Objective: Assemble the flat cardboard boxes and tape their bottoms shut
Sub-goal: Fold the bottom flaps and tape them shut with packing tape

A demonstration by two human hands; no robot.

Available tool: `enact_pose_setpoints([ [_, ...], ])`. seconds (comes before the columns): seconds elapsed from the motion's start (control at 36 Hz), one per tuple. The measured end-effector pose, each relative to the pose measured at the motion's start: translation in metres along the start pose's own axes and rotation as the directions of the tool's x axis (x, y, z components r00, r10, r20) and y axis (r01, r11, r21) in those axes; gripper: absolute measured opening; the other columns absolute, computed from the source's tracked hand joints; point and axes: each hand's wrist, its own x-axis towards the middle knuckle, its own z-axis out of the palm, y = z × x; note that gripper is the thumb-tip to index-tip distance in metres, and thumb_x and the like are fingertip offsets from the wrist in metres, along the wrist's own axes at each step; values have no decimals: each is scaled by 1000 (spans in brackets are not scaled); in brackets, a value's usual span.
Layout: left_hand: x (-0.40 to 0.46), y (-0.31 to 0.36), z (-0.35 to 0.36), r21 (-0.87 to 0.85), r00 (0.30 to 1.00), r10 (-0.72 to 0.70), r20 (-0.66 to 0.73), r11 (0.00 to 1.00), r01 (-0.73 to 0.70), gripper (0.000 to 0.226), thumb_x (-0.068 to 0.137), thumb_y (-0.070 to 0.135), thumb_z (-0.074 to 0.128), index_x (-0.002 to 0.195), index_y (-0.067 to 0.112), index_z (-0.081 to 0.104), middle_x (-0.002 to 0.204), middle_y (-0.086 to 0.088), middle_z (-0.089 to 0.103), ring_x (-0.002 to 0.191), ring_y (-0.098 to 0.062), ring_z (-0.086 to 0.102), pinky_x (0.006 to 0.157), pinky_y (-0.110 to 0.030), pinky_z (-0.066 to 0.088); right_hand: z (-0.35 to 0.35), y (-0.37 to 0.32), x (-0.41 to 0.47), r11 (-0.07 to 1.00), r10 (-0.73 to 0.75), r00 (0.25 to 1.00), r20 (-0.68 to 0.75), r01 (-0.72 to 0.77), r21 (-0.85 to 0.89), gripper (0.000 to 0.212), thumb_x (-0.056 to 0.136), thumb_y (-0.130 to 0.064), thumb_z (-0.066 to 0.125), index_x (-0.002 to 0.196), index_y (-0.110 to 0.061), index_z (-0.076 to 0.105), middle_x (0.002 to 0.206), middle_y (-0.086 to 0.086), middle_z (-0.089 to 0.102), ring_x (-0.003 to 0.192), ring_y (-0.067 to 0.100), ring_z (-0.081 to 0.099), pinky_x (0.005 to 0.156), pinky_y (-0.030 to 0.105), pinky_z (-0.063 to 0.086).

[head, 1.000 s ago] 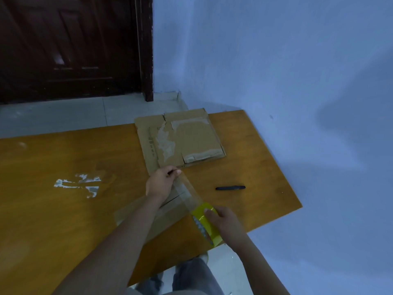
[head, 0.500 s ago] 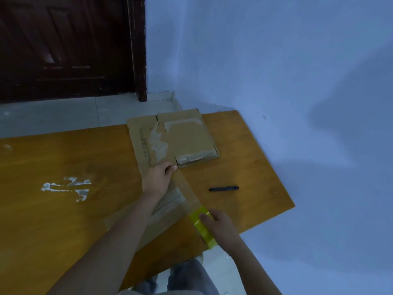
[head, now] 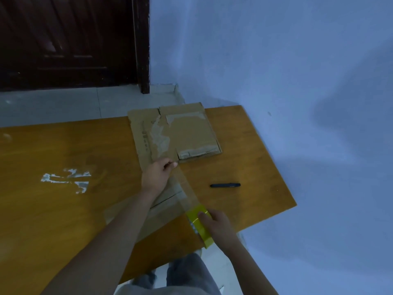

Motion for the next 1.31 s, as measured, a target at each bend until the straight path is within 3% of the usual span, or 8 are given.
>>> enact_pose_setpoints([
  [0.17, -1, 0, 1, 34, 999, 39, 10, 999, -40, 25, 97, 33, 50, 103, 15, 67, 87, -3, 64, 72, -16, 53, 59, -29, 42, 4, 8, 2, 999, 29, 1000, -5, -29, 38, 42, 76, -49, 47, 70, -8, 56, 64, 9, 42, 60, 17, 41, 59, 31, 30],
  [0.33, 0, 1, 2, 76, 999, 39, -10, 996, -38, 24, 97, 31, 51, 102, 15, 68, 83, -4, 63, 68, -16, 51, 55, -28, 40, 4, 10, 5, 1000, 13, 1000, -4, -13, 13, 34, 87, -41, 52, 70, -11, 53, 64, 9, 41, 60, 18, 40, 59, 30, 30],
  [0.42, 0, 1, 2, 65, 999, 38, -20, 997, -37, 24, 97, 30, 50, 103, 14, 68, 77, 2, 56, 65, -16, 50, 49, -23, 31, 4, 13, 8, 1000, 13, 1000, 2, -13, -26, 37, 94, -32, 52, 75, -1, 57, 66, 9, 44, 61, 16, 42, 58, 29, 31],
  [0.53, 1, 1, 2, 60, 999, 25, -28, 998, -23, 27, 97, 32, 49, 102, 14, 67, 79, 1, 57, 68, -17, 51, 51, -26, 33, 2, 12, 10, 999, 5, 1000, 24, -5, -38, 36, 95, -30, 50, 80, 0, 60, 68, 9, 46, 62, 17, 43, 57, 28, 31],
  [0.75, 2, -2, 3, 47, 999, 16, -30, 999, -15, 26, 97, 35, 48, 97, 17, 67, 79, 1, 57, 70, -18, 53, 49, -24, 29, 6, 17, 18, 998, -3, 1000, 6, 3, -56, 37, 95, -27, 51, 61, -15, 42, 53, -2, 34, 49, 9, 33, 44, 16, 24],
  [0.97, 9, 0, 4, 132, 992, -116, 54, 985, 108, 23, 97, 33, 50, 96, 19, 68, 72, 4, 56, 64, -14, 51, 49, -24, 32, 13, 20, 23, 998, -34, 999, 10, 35, -54, 29, 96, -25, 50, 72, -8, 51, 57, 1, 38, 48, 6, 34, 45, 14, 27],
  [1.11, 15, -1, 4, 112, 961, -217, 173, 973, 199, 23, 95, 37, 51, 100, 22, 68, 100, -1, 66, 89, -20, 58, 69, -29, 44, 11, 21, 25, 997, -43, 998, 38, 45, -55, 28, 96, -26, 50, 74, -9, 53, 56, -1, 38, 45, 4, 33, 48, 17, 28],
  [1.31, 24, 0, -1, -73, 864, -355, 358, 912, 405, 27, 92, 26, 60, 110, 7, 67, 132, -12, 55, 123, -28, 48, 98, -33, 36, 9, 20, 28, 993, -58, 997, 48, 62, -96, 28, 97, -26, 49, 75, -9, 53, 54, -4, 39, 42, 3, 36, 46, 14, 28],
])
